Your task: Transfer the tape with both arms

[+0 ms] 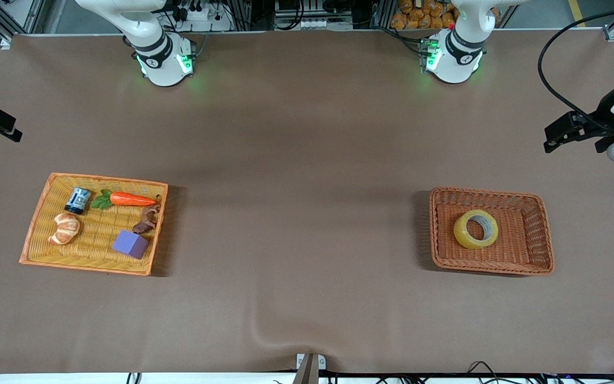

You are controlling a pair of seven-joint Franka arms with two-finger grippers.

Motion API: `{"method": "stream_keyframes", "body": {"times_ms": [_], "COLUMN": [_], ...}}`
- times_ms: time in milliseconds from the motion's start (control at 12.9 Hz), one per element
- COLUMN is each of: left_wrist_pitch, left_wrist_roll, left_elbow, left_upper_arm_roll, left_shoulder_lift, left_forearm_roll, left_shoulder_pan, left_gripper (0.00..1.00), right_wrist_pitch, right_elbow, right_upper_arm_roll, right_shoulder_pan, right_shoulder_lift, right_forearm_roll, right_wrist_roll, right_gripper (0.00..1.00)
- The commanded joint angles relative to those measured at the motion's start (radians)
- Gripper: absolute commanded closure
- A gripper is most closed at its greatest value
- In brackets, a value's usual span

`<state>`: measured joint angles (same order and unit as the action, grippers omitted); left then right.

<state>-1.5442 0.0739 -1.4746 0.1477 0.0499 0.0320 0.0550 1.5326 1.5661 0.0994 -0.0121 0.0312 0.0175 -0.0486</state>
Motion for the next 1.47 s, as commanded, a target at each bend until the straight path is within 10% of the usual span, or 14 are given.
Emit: {"method": "stream_keyframes", "body": {"times_ms": [0, 1390], "left_wrist_pitch": [0.01, 0.116], "left_wrist_roll": [-0.02, 0.024], "left_elbow": [-0.027, -0.012], "left_upper_arm_roll": [-0.083, -0.076], "left_shoulder_lift": [-0.03, -0.059], "left_forearm_roll": [0.002, 0.002], "left_shoulder_pan": [-0.076, -0.073], "left_gripper": [0.0, 0.0], "right_wrist_pitch": [-0.006, -0.009], "right_elbow": [0.005, 0.009], "right_upper_arm_roll": [-0.009, -0.014], "right_shoulder_pan": [-0.011, 0.02], "right_shoulder_lift": [0.009, 0.003], "right_forearm_roll": [-0.002, -0.037], "right_wrist_roll": [-0.014, -0.016], "right_gripper": [0.0, 0.0]}}
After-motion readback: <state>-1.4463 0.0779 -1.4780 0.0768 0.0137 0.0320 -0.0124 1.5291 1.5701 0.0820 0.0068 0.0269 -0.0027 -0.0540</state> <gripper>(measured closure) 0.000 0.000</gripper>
